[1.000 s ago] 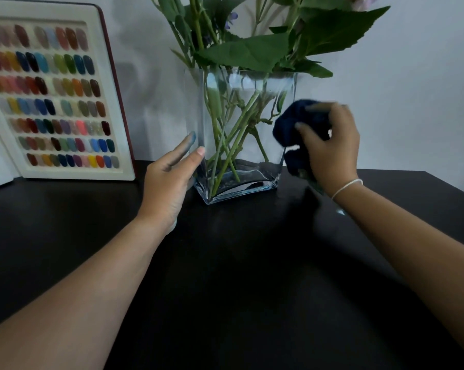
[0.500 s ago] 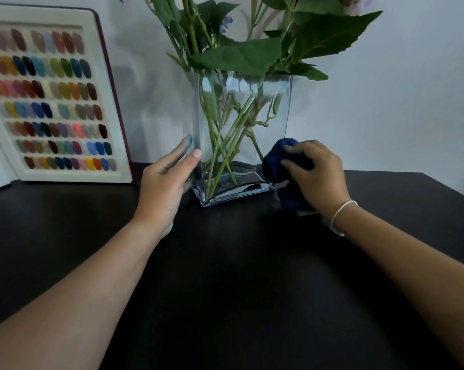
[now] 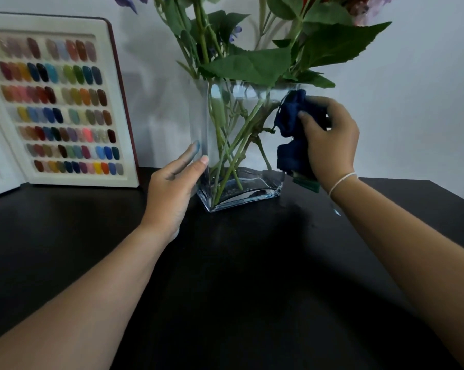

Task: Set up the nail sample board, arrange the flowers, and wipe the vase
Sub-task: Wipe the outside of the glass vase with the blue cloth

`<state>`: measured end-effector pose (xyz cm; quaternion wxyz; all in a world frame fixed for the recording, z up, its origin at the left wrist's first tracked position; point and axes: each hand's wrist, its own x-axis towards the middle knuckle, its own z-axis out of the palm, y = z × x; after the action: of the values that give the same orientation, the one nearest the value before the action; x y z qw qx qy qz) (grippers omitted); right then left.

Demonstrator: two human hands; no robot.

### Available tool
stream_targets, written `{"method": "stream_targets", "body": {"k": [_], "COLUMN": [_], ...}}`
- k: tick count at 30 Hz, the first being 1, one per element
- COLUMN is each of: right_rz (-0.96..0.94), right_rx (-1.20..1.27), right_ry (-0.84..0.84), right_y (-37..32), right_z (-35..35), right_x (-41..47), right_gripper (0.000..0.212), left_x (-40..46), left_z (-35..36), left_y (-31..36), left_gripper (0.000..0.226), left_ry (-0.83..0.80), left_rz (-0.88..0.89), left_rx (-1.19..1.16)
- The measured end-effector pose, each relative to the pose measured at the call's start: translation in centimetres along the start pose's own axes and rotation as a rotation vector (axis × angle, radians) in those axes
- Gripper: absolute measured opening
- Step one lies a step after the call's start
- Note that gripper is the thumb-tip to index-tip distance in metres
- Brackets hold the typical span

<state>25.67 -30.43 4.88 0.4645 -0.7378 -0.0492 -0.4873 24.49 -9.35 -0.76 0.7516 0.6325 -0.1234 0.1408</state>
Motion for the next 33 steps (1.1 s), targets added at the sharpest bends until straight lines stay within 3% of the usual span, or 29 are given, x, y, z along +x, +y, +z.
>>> {"method": "stream_targets", "body": {"k": [14, 17, 22, 33], "right_rz": [-0.079, -0.145, -0.227, -0.274], "right_rx": [-0.035, -0.153, -0.490, -0.625], "right_ry": [-0.033, -0.150, -0.596, -0.693], "right_y": [-0.3, 0.8, 3.4, 2.8], "right_z": [-0.2, -0.9, -2.4, -1.4], "right_x": [0.1, -1.2, -3.7, -3.7], "right_gripper": [0.024, 0.020, 0.017, 0.018], "left_x": [0.1, 0.1, 0.1, 0.1], "left_z": [-0.1, -0.1, 0.0, 0.0], "left_y": [-0.1, -0.1, -0.1, -0.1], "left_gripper": [0.040, 0.038, 0.037, 0.038], "left_ry": [-0.004, -0.003, 0.010, 0.009], "left_rz": [-0.011, -0.012, -0.013, -0.024], "left_rx": [-0.014, -0.012, -0.021, -0.019]}}
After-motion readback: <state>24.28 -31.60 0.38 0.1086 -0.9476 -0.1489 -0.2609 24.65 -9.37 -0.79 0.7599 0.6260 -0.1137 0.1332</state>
